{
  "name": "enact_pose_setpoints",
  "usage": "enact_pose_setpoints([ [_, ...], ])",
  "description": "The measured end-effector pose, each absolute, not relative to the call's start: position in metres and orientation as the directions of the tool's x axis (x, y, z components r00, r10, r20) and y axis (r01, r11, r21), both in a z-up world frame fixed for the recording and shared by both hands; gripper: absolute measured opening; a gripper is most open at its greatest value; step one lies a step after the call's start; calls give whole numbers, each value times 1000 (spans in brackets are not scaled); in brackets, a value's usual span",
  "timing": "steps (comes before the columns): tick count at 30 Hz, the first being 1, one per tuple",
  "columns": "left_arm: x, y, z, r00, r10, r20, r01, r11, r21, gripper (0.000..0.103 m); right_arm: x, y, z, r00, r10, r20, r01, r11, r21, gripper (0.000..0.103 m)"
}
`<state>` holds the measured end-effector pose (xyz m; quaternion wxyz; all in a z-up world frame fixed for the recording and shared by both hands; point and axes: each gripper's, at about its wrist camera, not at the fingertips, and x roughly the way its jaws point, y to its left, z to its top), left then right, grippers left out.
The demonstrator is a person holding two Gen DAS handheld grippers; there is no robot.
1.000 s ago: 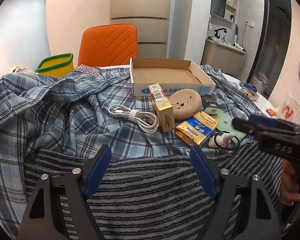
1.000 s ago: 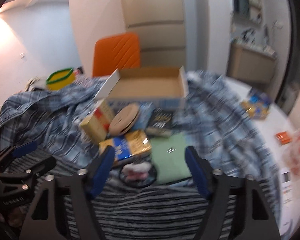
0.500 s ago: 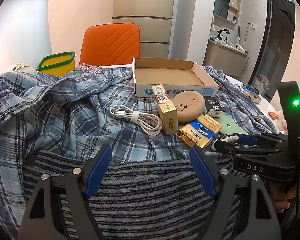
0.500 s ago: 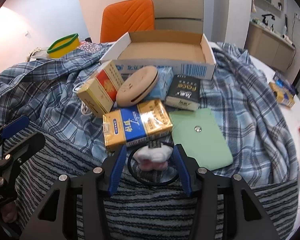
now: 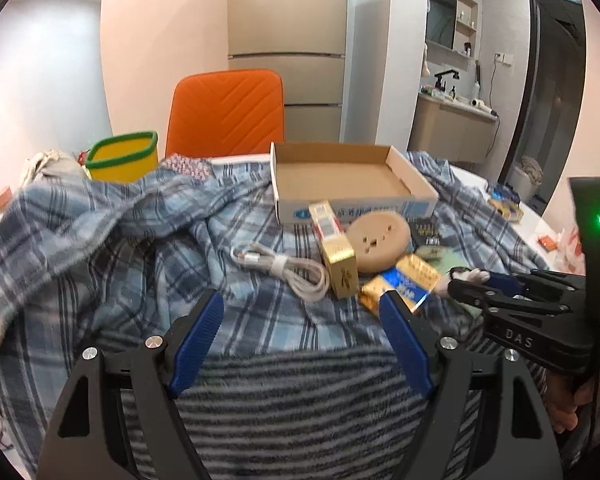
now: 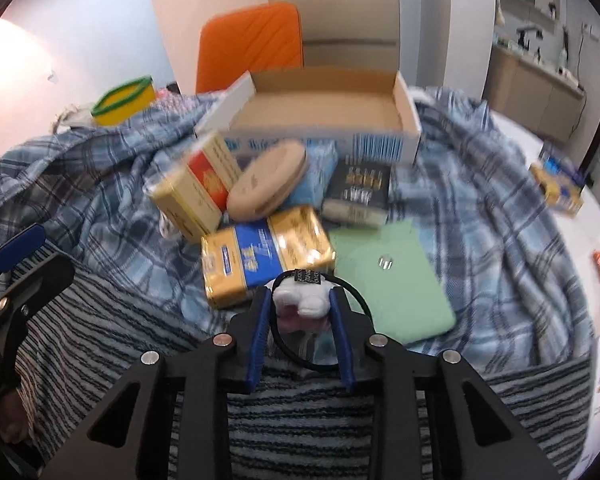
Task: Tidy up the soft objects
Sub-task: 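Lower the right gripper onto the white object with black cord and close it, then grasp the upright red-and-white cigarette pack with the left gripper while the right lifts the white object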
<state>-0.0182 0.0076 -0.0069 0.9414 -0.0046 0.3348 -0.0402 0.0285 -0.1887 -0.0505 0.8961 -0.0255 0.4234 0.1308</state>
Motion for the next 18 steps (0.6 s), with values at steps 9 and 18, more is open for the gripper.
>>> enact_pose_setpoints([
  [9,15,13,21,849,-59,-526,29,998,-64,79,31,-191,0,793,121,-597,-184,982,-46,31],
  [18,61,-7,6,836,-89,-541,61,996,-68,76,33,-193,13,905,57,-422,-111,988,-105,32],
])
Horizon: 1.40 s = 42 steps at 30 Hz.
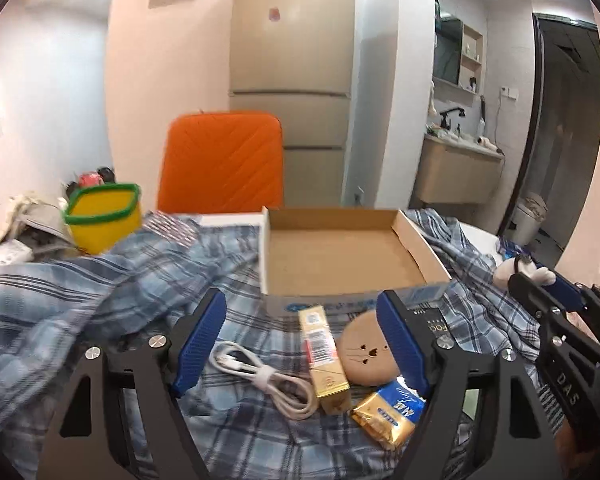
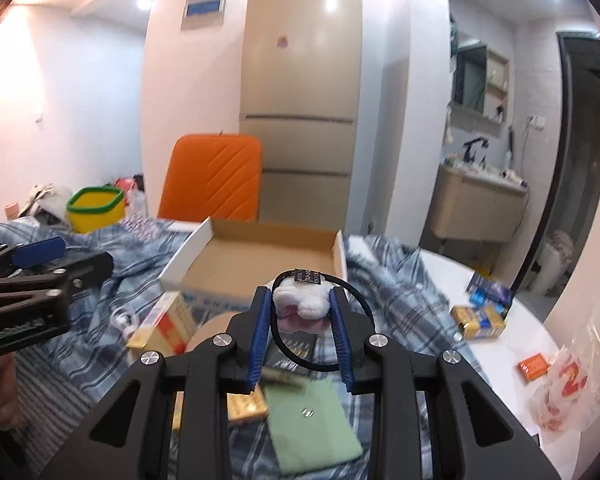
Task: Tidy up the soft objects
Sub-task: 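Grasp the upright red-and-white cigarette pack with the left gripper while the right lifts the white object, then carry the cigarette pack and white object toward the open cardboard box with both grippers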
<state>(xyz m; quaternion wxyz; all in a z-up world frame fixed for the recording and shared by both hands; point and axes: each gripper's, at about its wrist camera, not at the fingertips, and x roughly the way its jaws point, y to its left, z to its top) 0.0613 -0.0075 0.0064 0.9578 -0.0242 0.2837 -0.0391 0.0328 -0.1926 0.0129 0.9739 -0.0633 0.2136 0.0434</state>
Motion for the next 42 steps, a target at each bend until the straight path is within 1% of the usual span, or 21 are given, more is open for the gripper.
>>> enact_pose_setpoints([
  [2,70,-10,-5,809,-106,-578,67,994,-88,69,33,-194,6,911,34,-410,-88,989,-114,32],
  [7,83,-10,-34,748,-115,-653,61,993,-104,65,38,-198,-5,899,50,-435,-96,992,-86,32],
  [9,88,-8,-42,718,-150,-680,77,988,-138,59,38,-198,-6,896,66,-438,-111,991,-78,32],
  [10,89,-8,-45,705,-163,-690,78,985,-152,54,39,-198,-7,894,74,-442,-119,990,-76,32],
  [11,92,-6,-48,694,-173,-699,76,983,-167,46,39,-197,-8,891,78,-446,-125,989,-77,32],
  [13,96,-2,-56,662,-205,-721,72,975,-212,34,40,-194,-9,890,73,-450,-126,988,-89,32],
  [16,98,2,-62,632,-255,-732,80,961,-265,30,39,-192,-11,889,78,-451,-135,986,-97,32],
  [20,93,-5,-58,650,-248,-718,106,966,-237,24,40,-191,-13,885,81,-458,-141,985,-98,32],
  [24,85,-8,-51,682,-239,-691,124,969,-212,22,39,-191,-13,887,81,-455,-140,985,-97,32],
  [30,54,-17,-24,814,-198,-547,157,980,-121,22,33,-194,-11,906,94,-414,-141,986,-86,32],
  [36,33,-19,-10,880,-194,-433,175,981,-84,22,22,-198,-8,923,114,-368,-150,986,-72,32],
  [42,27,-15,-6,902,-177,-395,158,984,-79,22,15,-199,-4,933,129,-335,-161,985,-68,32],
])
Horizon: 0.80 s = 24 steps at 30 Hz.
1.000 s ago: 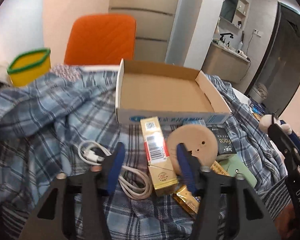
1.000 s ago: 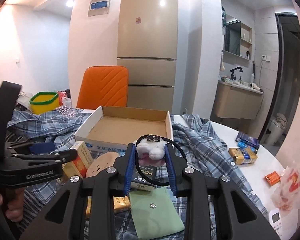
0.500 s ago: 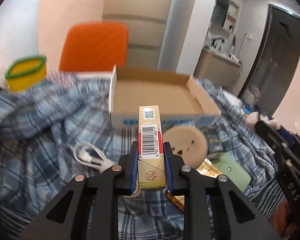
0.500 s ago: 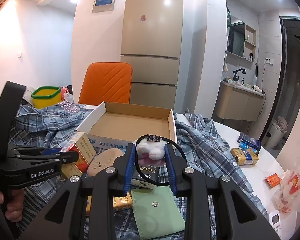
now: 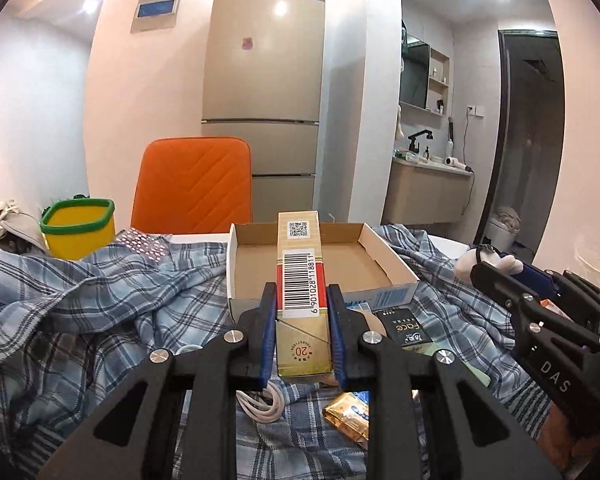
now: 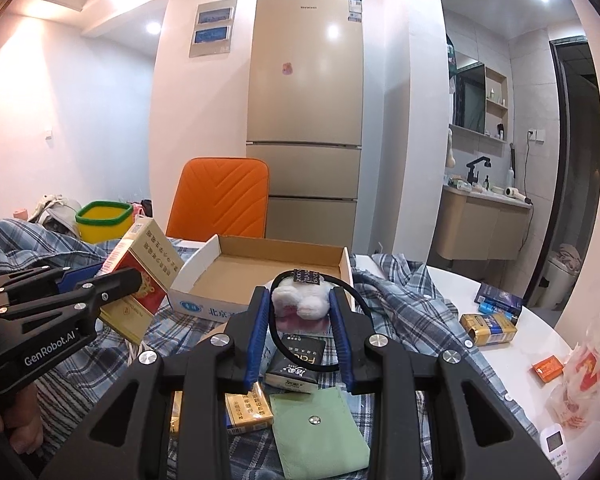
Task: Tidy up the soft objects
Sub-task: 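Carry the cigarette pack and white object toward the open cardboard box with both grippers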
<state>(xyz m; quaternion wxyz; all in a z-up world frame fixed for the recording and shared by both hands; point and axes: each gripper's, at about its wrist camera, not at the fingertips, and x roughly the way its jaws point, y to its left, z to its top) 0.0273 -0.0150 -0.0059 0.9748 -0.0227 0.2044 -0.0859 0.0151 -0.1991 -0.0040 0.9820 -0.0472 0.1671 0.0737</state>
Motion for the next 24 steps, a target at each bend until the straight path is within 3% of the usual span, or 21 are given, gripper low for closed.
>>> enact_pose_setpoints([
  [24,28,-26,58,933,-126,-336,126,992,-22,22,13,-183,47,937,141,-318,-165,985,-49,32],
])
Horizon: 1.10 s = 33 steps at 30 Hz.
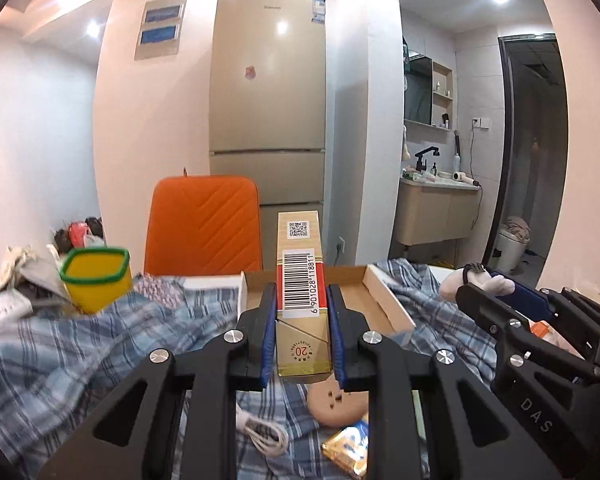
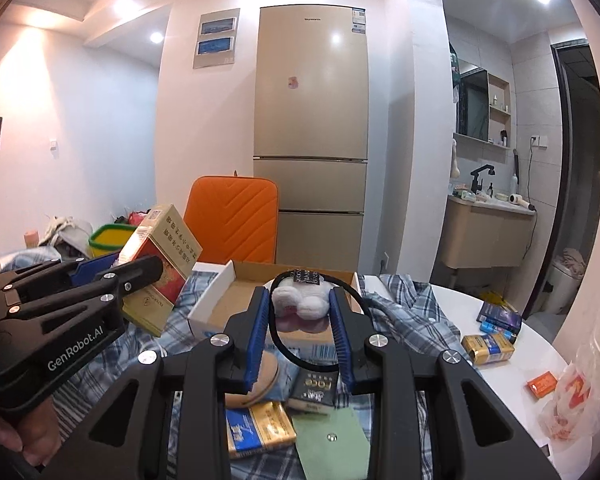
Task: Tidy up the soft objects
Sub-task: 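Carry the cigarette pack and white object toward the open cardboard box with both grippers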
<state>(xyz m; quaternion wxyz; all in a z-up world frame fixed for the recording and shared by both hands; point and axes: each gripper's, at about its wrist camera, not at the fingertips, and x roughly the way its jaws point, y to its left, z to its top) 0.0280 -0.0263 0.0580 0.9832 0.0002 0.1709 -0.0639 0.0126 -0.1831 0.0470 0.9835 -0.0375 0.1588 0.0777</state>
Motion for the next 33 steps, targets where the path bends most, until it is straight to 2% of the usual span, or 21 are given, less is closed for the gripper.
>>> enact_pose_setpoints([
  [6,48,-26,86,941,-125,-313,116,992,-46,22,32,-189,83,956,129,-265,-145,989,-42,32],
  [13,84,-42,123,951,-115,-286,110,993,-31,22,50,-197,139,989,91,-114,-96,995,-39,32],
  [18,102,-47,135,958,-83,-274,82,996,-16,22,71,-199,162,996,55,-65,-57,998,-15,32],
  [23,126,-39,125,945,-75,-318,68,997,-33,22,103,-197,155,993,36,-111,-37,999,-8,32],
  [33,182,-38,65,870,-50,-491,49,999,-15,22,159,-197,107,967,76,-243,-76,997,13,32],
])
